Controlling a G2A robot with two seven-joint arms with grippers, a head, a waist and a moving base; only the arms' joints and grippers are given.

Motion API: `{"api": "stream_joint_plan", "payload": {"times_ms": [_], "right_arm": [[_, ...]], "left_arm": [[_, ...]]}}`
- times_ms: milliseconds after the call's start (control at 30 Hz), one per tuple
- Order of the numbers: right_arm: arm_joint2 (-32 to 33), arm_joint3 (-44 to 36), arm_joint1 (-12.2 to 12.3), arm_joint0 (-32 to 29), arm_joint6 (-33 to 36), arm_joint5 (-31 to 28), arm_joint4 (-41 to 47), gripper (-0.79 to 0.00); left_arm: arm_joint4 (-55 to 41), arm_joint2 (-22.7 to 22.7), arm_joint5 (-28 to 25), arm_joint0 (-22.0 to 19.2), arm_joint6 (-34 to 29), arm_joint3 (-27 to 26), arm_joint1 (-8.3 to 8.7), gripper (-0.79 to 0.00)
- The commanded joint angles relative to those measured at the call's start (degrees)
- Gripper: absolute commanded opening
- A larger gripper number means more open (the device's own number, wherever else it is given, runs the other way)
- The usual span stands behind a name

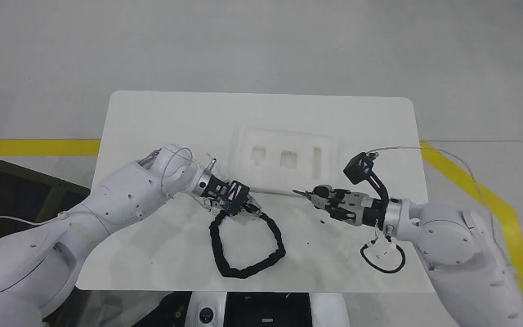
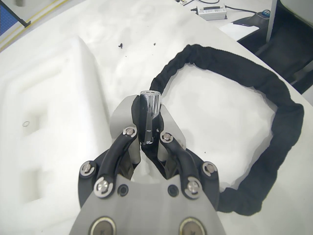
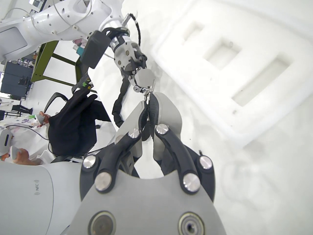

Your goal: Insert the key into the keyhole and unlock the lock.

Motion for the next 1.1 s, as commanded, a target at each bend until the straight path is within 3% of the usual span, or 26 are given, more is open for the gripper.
{"api": "stream_joint_plan", "payload": {"times_ms": [0, 300, 600, 933, 1067], "right_arm": [[-1.5, -0.3, -0.1, 0.6, 0.8, 1.0, 0.1, -0.785], [-9.6, 0.4, -1.1, 4.2, -0.5, 7.0, -0.7, -0.785], [-12.8, 1.7, -2.0, 5.2, -5.7, 10.5, 0.7, -0.785], [-12.8, 1.7, -2.0, 5.1, -5.9, 10.5, 0.8, -0.785], [-12.7, 1.2, -2.1, 4.3, -4.9, 15.1, 4.5, -0.785]], "left_arm": [[-1.7, -1.1, 0.5, 0.6, -0.1, 0.0, 0.49, -0.785], [-11.2, -7.3, 1.4, 4.9, -10.4, -4.3, 3.2, -0.785], [-19.8, -14.1, 7.8, 12.2, -24.9, -11.9, 5.95, -0.785], [-19.8, -15.4, 8.4, 13.5, -25.3, -13.9, 6.64, -0.785], [-19.8, -15.4, 8.4, 13.5, -25.3, -13.9, 6.64, -0.785]]}}
